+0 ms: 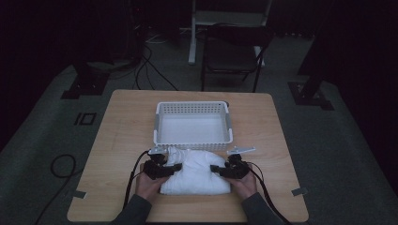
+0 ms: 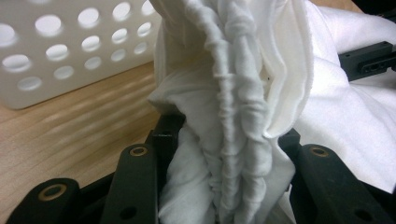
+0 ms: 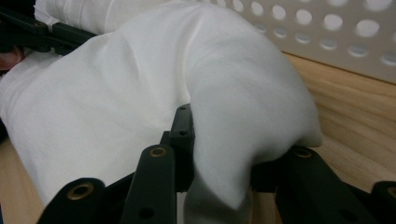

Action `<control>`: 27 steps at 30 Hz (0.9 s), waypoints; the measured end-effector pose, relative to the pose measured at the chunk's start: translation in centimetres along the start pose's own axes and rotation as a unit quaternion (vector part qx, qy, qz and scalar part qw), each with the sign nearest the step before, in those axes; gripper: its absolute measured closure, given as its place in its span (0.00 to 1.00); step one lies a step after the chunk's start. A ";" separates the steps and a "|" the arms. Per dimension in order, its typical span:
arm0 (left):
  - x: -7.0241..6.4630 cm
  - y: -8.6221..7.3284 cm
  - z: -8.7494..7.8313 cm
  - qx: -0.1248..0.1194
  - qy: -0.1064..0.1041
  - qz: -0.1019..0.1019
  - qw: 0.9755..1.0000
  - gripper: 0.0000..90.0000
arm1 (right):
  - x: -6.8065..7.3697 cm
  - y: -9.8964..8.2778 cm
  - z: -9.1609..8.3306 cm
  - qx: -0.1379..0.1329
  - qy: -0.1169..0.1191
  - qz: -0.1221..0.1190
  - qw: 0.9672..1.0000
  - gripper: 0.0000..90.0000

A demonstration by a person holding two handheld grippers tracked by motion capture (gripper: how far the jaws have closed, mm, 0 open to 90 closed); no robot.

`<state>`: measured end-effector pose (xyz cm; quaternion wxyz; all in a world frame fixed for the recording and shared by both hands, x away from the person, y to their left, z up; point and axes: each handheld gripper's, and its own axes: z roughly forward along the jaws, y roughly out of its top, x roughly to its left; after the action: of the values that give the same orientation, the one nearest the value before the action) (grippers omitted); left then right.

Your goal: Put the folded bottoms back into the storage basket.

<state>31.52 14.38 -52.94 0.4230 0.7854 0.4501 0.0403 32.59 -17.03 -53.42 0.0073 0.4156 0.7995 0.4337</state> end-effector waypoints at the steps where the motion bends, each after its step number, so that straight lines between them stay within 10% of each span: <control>1: -0.3 0.0 -0.3 -0.005 0.001 0.002 1.000 0.65 | 0.3 0.0 -0.4 -0.007 -0.002 -0.009 1.000 0.77; 27: -2.0 0.6 -2.9 -0.042 0.013 0.014 0.999 0.66 | 2.2 0.5 -2.7 -0.044 -0.006 -0.040 0.998 0.78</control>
<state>29.44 14.57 -50.02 0.4494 0.7725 0.4423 0.0750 30.48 -17.29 -50.58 0.0477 0.3852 0.7954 0.4655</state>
